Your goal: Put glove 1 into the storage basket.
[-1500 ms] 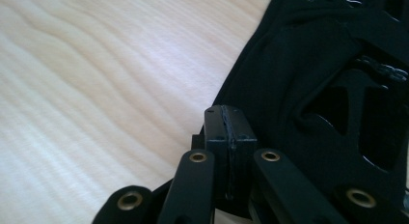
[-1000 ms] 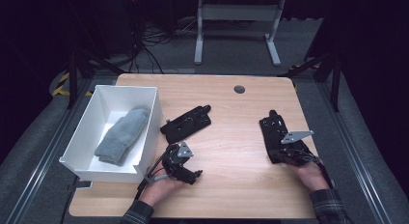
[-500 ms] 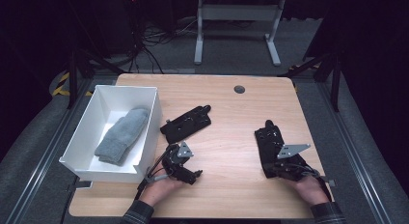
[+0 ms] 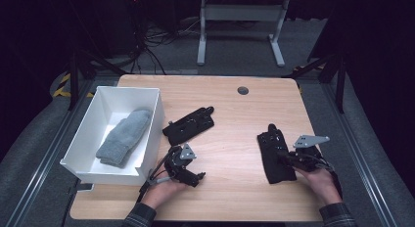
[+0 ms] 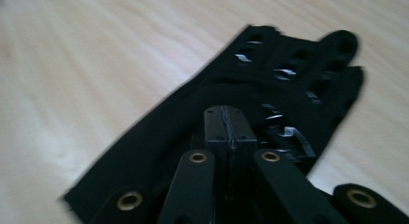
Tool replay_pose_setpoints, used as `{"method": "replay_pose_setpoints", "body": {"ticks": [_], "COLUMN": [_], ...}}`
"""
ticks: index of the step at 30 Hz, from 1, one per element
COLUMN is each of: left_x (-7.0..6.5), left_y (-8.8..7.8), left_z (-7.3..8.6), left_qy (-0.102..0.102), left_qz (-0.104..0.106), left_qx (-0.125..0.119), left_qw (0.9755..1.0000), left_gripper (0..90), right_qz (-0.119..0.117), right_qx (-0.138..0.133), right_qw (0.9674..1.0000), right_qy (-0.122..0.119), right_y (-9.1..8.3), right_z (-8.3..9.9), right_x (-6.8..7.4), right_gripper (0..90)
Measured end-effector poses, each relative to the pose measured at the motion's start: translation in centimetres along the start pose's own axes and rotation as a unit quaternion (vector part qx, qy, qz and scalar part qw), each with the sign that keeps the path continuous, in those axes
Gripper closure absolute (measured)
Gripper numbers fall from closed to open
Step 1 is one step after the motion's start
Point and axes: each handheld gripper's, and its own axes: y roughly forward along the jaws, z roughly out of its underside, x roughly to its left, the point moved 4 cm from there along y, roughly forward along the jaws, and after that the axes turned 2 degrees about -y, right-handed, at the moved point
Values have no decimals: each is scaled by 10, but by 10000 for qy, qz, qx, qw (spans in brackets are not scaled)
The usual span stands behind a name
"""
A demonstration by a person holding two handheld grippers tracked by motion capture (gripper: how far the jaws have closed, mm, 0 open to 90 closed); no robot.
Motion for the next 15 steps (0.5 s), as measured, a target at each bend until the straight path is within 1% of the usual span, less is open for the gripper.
{"method": "replay_pose_setpoints", "body": {"ticks": [2, 5, 7, 10, 13, 15], "left_x": [0, 0, 0, 0, 0, 0], "left_y": [0, 0, 0, 0, 0, 0], "left_z": [0, 0, 0, 0, 0, 0], "left_qy": [1, 4, -2, 2, 4, 5], "left_qz": [0, -3, 1, 3, -1, -4], "left_qx": [1, 1, -1, 1, 1, 1], "left_qw": [10000, 10000, 10000, 10000, 10000, 10000], "left_gripper": [4, 5, 4, 5, 4, 4], "right_qz": [73, 131, 149, 135, 155, 116], "right_qx": [3, 80, 161, 307, 297, 298], "right_qw": [9999, 9998, 9996, 9993, 9993, 9993], "right_qy": [122, 157, 185, 184, 193, 179], "right_y": [5, 11, 17, 22, 23, 24], "right_z": [-1, 0, 1, 5, 4, 3], "right_x": [-14, -24, -28, -29, -25, -20], "right_gripper": [900, 900, 900, 900, 900, 900]}}
